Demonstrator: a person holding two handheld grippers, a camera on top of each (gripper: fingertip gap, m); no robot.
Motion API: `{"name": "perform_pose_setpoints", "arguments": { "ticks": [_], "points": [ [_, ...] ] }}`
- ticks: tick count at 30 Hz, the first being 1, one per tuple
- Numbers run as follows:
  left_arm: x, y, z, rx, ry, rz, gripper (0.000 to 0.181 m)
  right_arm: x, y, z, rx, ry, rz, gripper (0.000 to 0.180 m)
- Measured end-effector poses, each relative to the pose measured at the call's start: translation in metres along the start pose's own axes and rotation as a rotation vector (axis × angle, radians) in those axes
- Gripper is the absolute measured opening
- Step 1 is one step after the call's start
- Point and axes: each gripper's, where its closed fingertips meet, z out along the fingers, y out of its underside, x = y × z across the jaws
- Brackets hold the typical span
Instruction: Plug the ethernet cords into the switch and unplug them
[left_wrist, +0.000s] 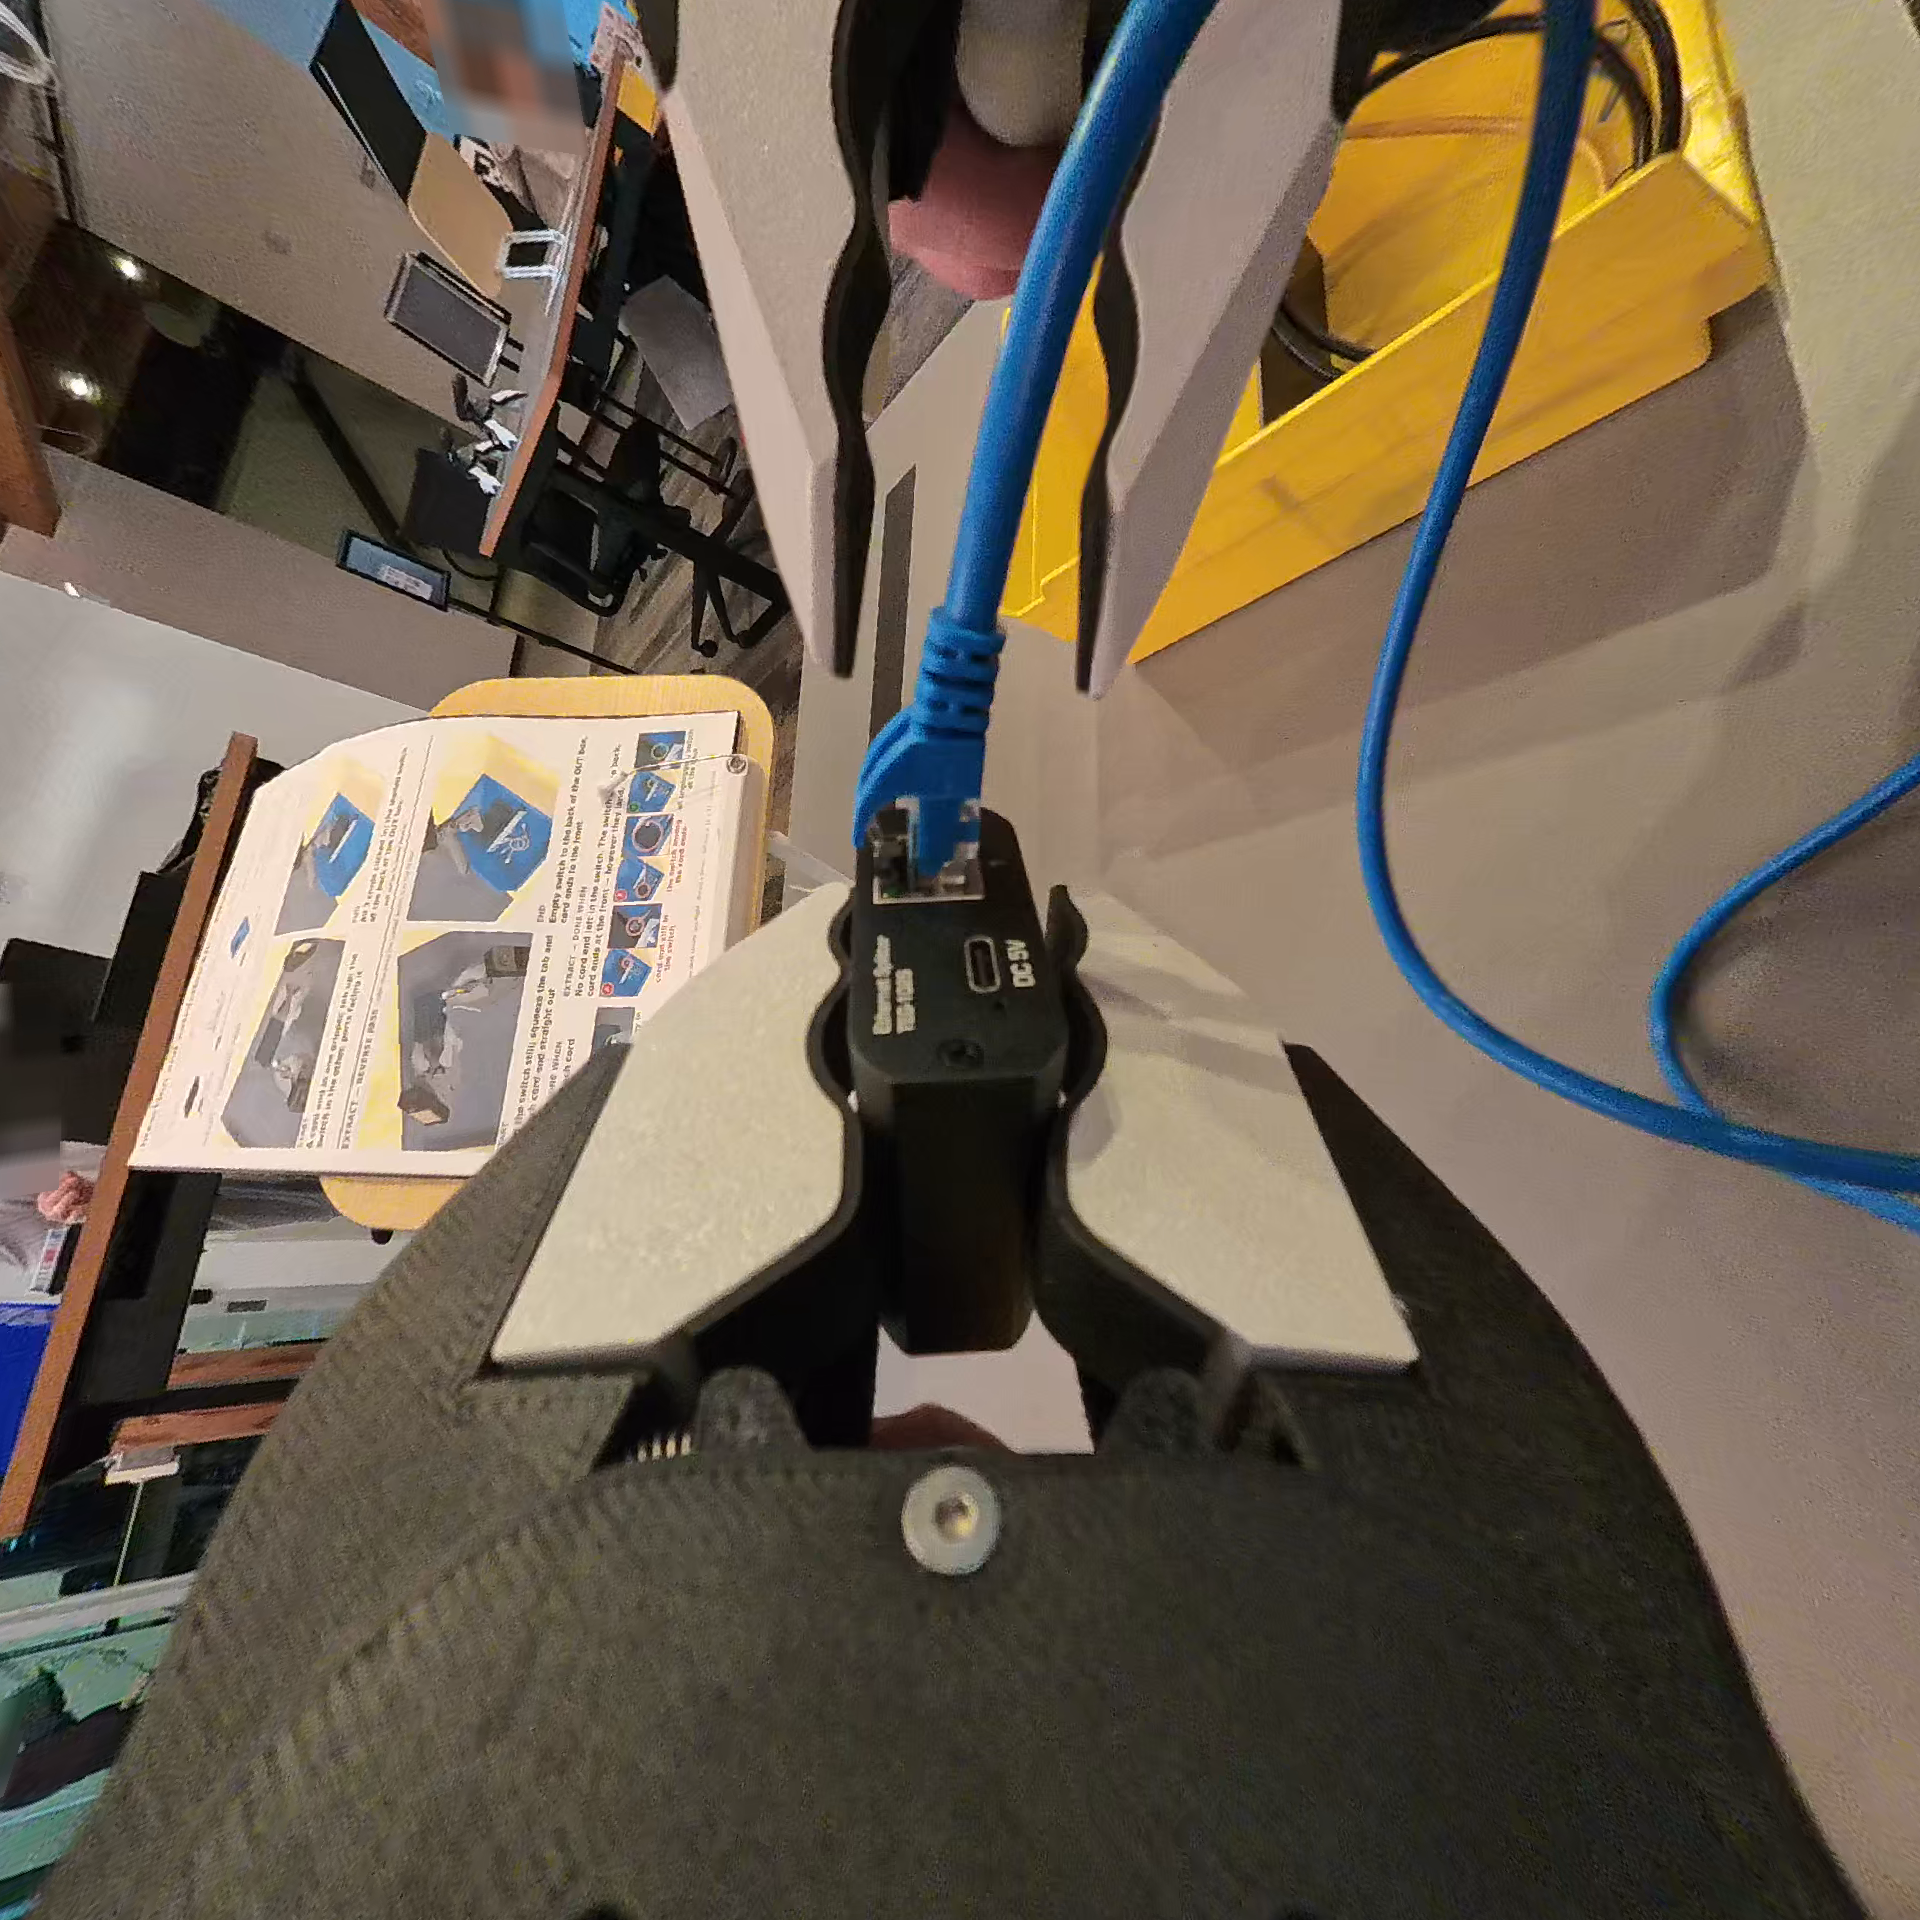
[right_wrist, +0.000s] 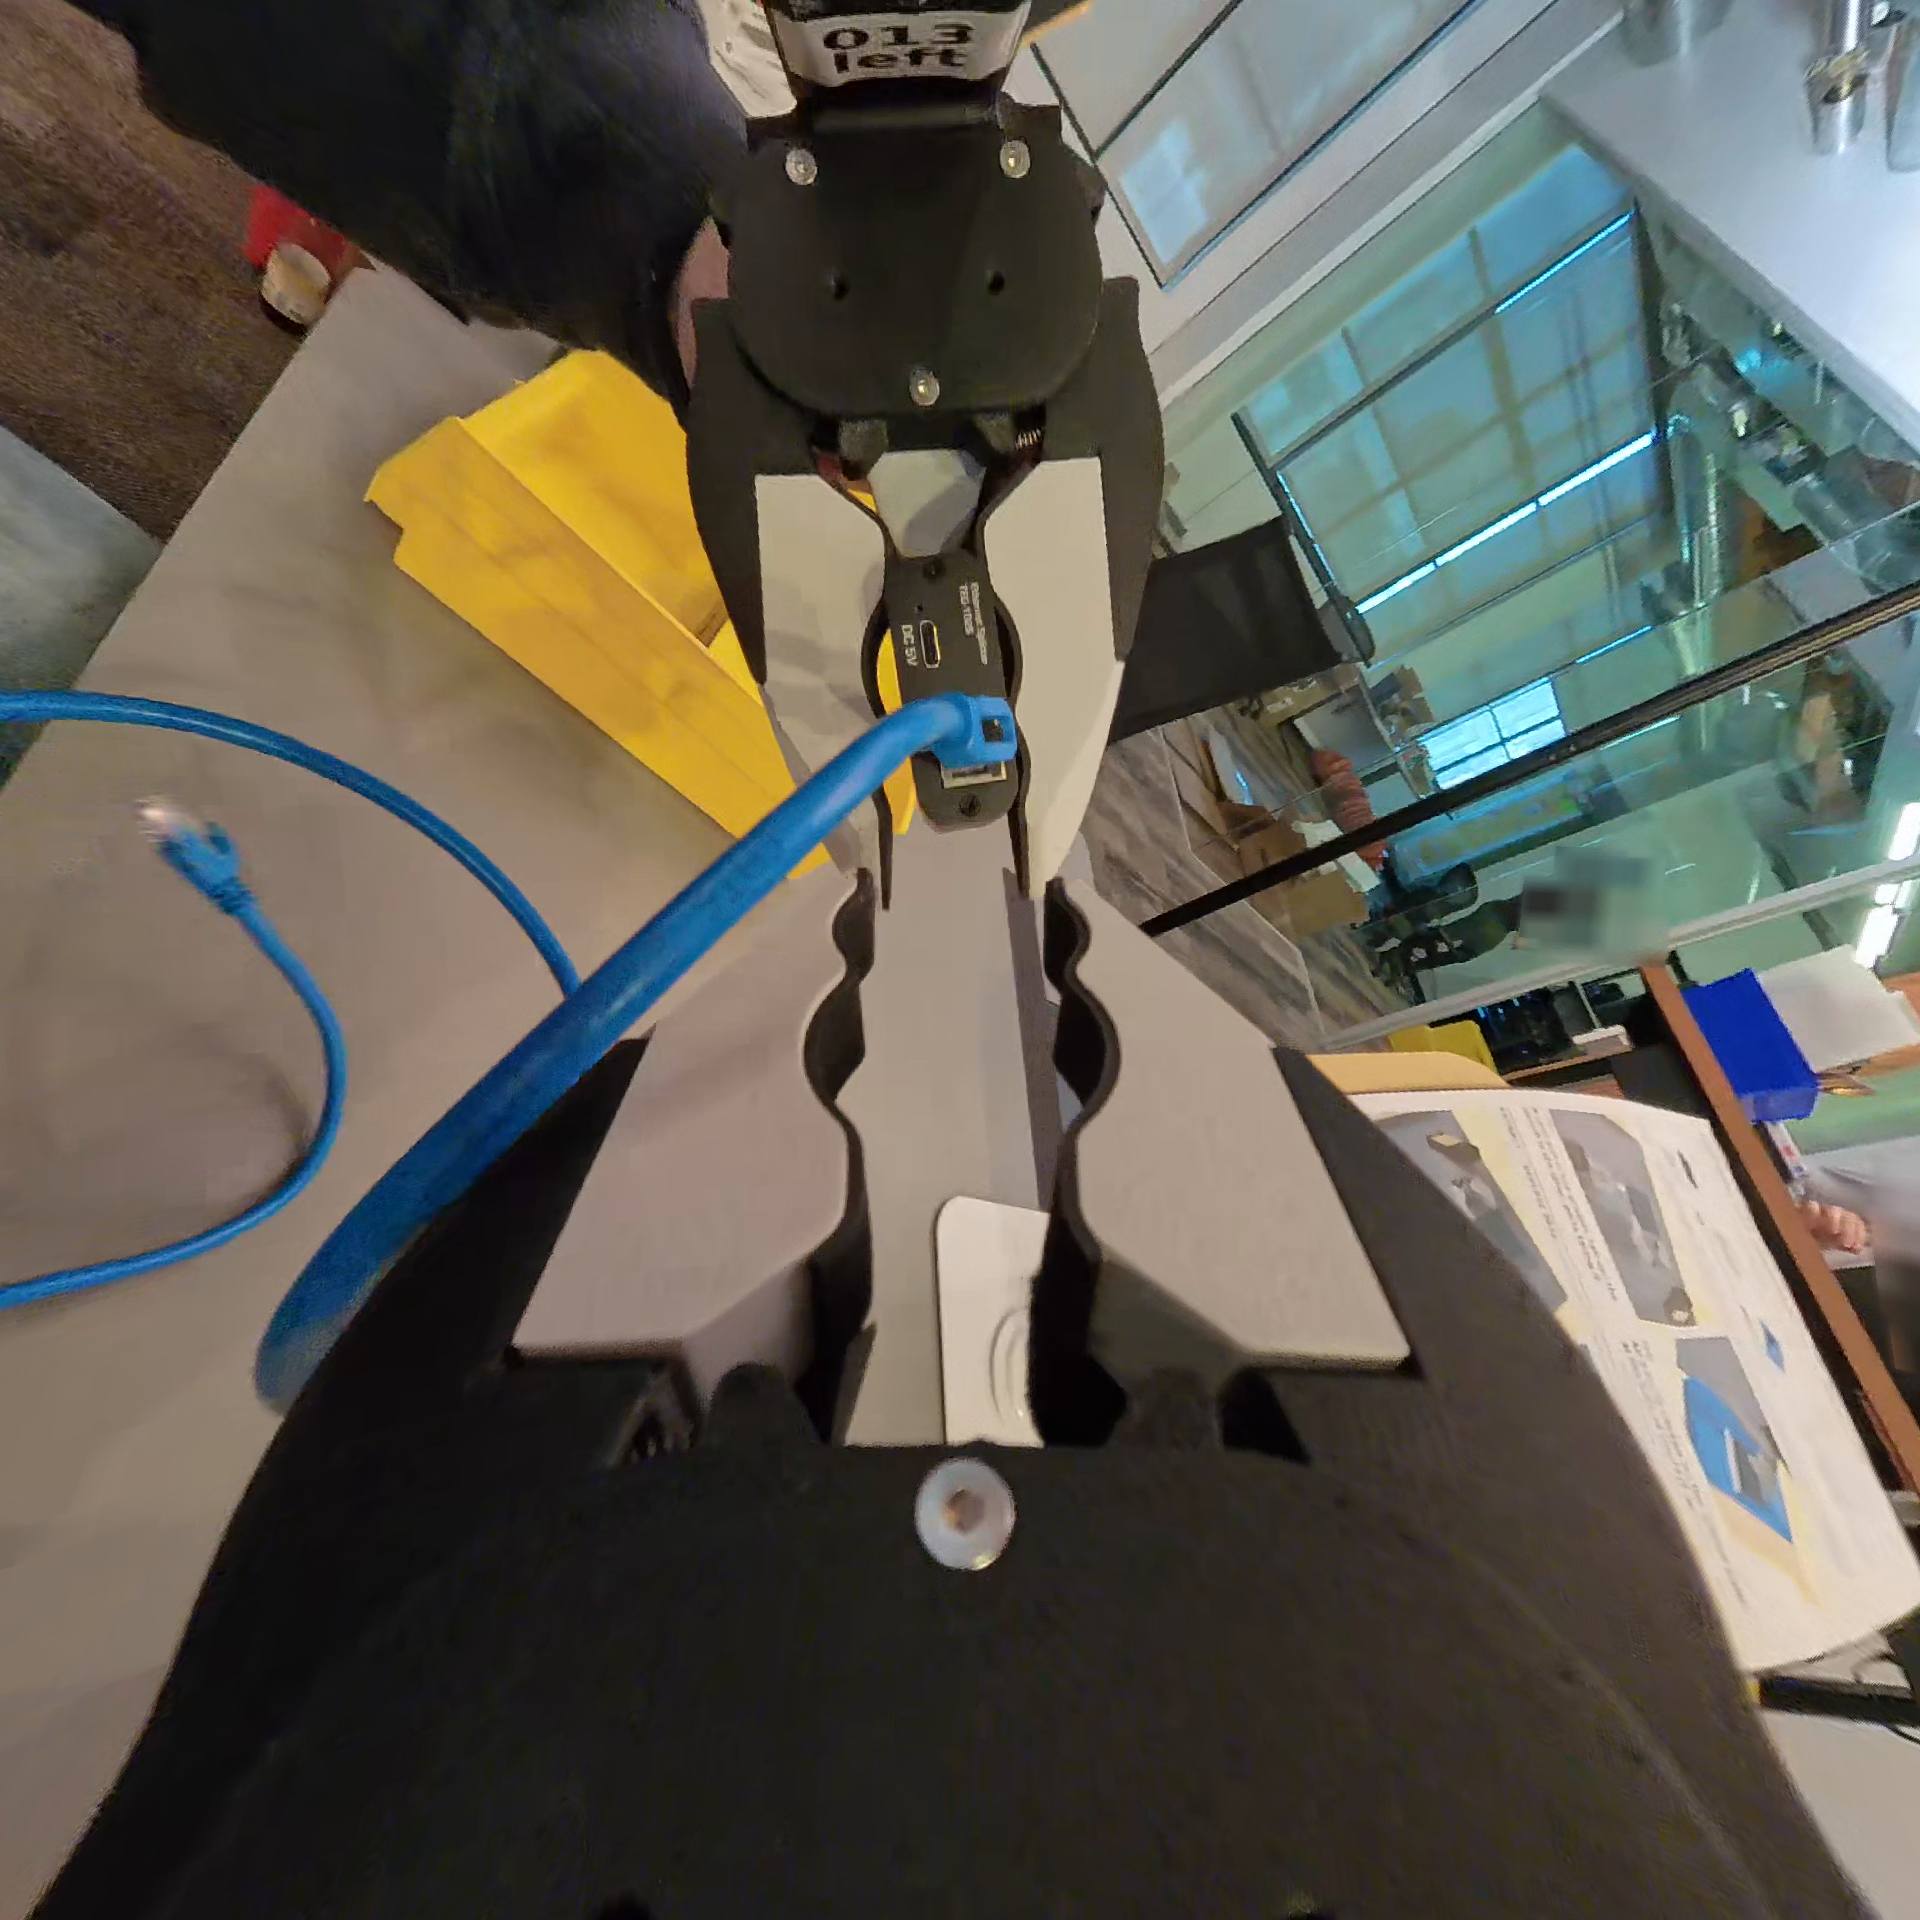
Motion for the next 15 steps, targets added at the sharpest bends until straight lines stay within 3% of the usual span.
{"name": "perform_pose_setpoints", "arguments": {
  "ticks": [1, 11, 15],
  "points": [
    [-0.001, 0.001, 0.002, -0.001, -0.006, 0.009, 0.033, 0.001, 0.002, 0.002, -0.012, 0.012, -0.013, 0.032],
    [-0.002, -0.001, 0.021, 0.048, 0.007, 0.091, 0.031, 0.002, -0.007, 0.011, -0.043, 0.094, -0.183, 0.028],
    [0.000, 0.005, 0.028, 0.040, 0.010, 0.088, 0.028, -0.003, 0.004, 0.014, -0.190, 0.072, -0.244, 0.016]
  ]
}}
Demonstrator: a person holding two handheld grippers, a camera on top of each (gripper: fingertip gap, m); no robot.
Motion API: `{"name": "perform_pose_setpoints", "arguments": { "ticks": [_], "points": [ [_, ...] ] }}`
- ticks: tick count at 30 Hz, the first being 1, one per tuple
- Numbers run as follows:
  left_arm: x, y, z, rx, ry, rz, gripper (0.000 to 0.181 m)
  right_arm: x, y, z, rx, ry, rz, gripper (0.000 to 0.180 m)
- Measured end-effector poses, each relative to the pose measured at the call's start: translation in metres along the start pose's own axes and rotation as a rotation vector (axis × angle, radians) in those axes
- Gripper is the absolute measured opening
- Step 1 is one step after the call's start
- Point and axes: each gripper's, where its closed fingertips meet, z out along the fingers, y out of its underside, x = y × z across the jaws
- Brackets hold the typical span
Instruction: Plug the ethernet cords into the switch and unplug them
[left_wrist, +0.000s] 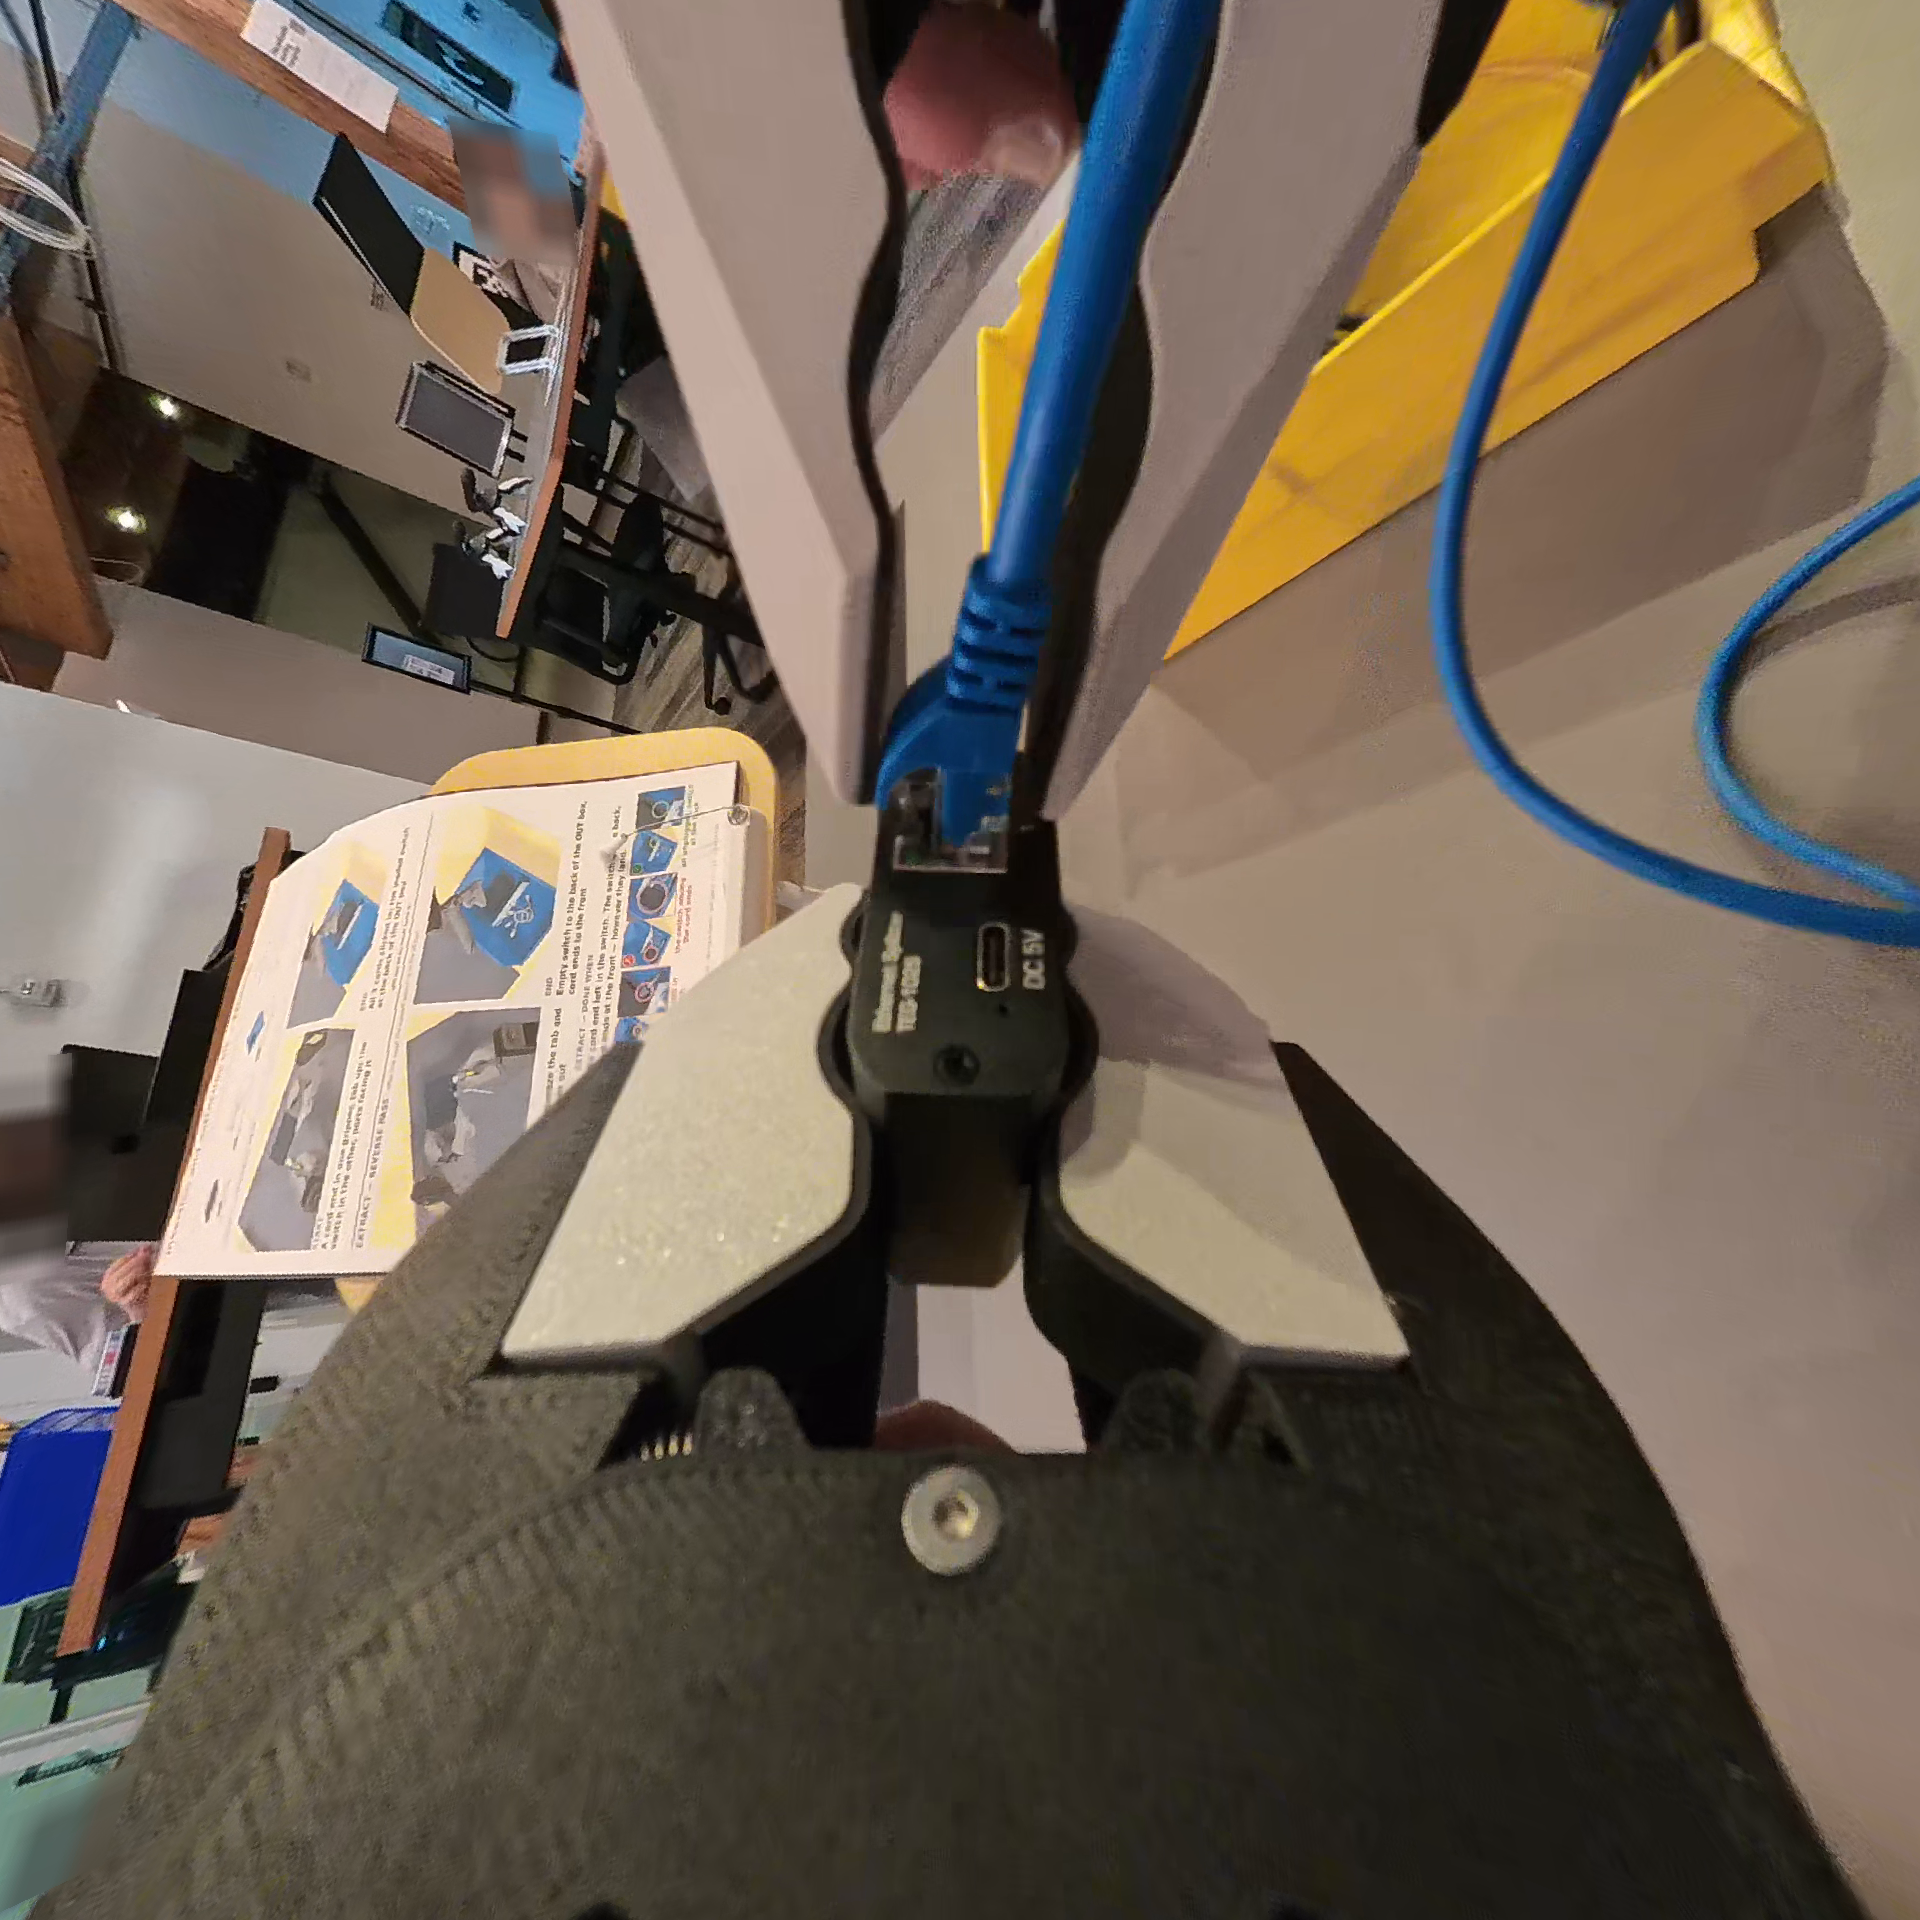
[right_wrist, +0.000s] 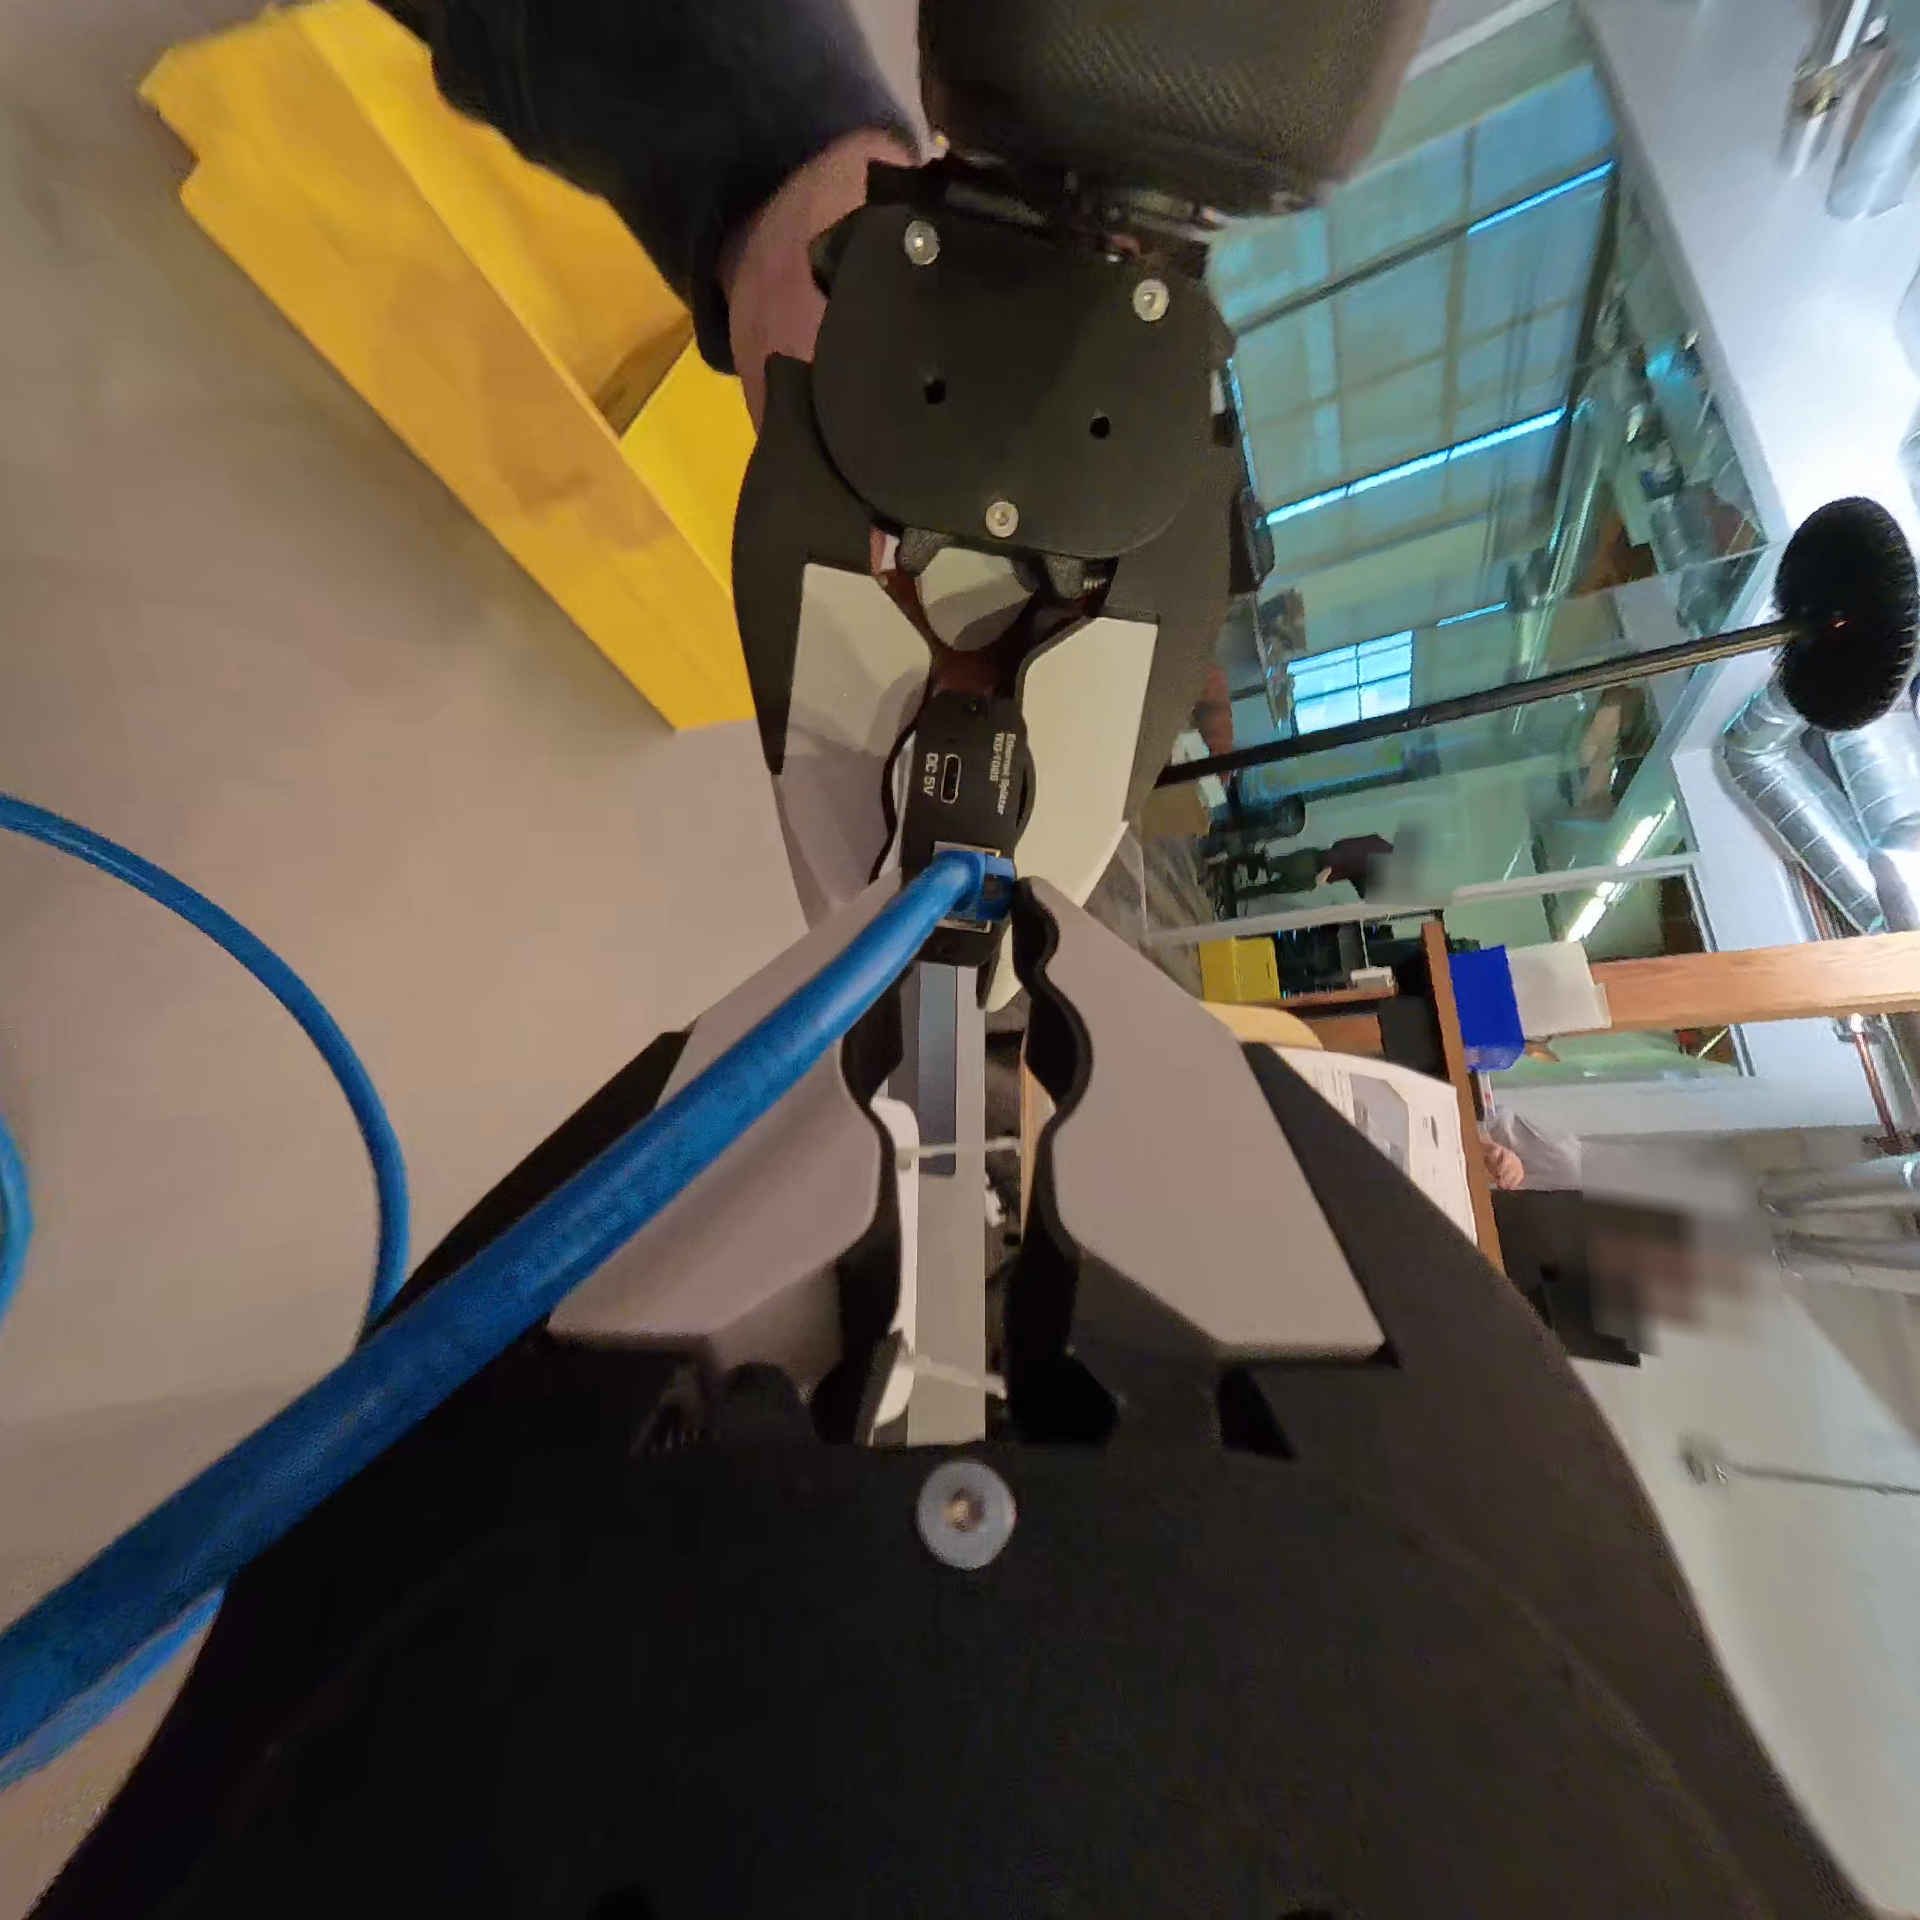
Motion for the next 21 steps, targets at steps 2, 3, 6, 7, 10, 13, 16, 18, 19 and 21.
{"name": "perform_pose_setpoints", "arguments": {
  "ticks": [2, 3, 6, 7, 10, 13, 16, 18, 19, 21],
  "points": [
    [0.000, 0.003, 0.002, -0.002, -0.007, -0.010, 0.028, -0.001, 0.005, 0.002, -0.072, -0.013, -0.002, 0.015],
    [0.000, 0.004, 0.002, 0.005, -0.004, -0.019, 0.027, -0.001, 0.006, 0.002, -0.098, -0.009, -0.026, 0.016],
    [-0.001, 0.002, 0.003, 0.016, -0.012, -0.010, 0.028, -0.002, 0.004, 0.003, -0.146, -0.005, -0.081, 0.020],
    [-0.001, 0.001, 0.003, 0.019, -0.013, -0.012, 0.028, -0.002, 0.003, 0.004, -0.153, -0.003, -0.082, 0.020],
    [-0.004, 0.001, 0.004, 0.023, -0.024, -0.014, 0.027, 0.000, 0.005, 0.004, -0.186, 0.009, -0.091, 0.020],
    [-0.007, 0.002, 0.005, 0.023, -0.040, -0.014, 0.027, 0.002, 0.007, 0.004, -0.206, 0.016, -0.074, 0.021],
    [-0.009, 0.002, 0.006, 0.027, -0.047, -0.012, 0.027, 0.002, 0.008, 0.004, -0.223, 0.015, -0.079, 0.020],
    [-0.010, 0.002, 0.007, 0.021, -0.056, -0.011, 0.027, 0.003, 0.009, 0.004, -0.226, 0.021, -0.061, 0.020],
    [-0.010, 0.003, 0.008, 0.015, -0.060, -0.006, 0.027, 0.003, 0.010, 0.004, -0.234, 0.023, -0.059, 0.020],
    [-0.010, 0.004, 0.009, 0.015, -0.063, -0.008, 0.027, 0.002, 0.011, 0.005, -0.246, 0.023, -0.039, 0.019]
  ]
}}
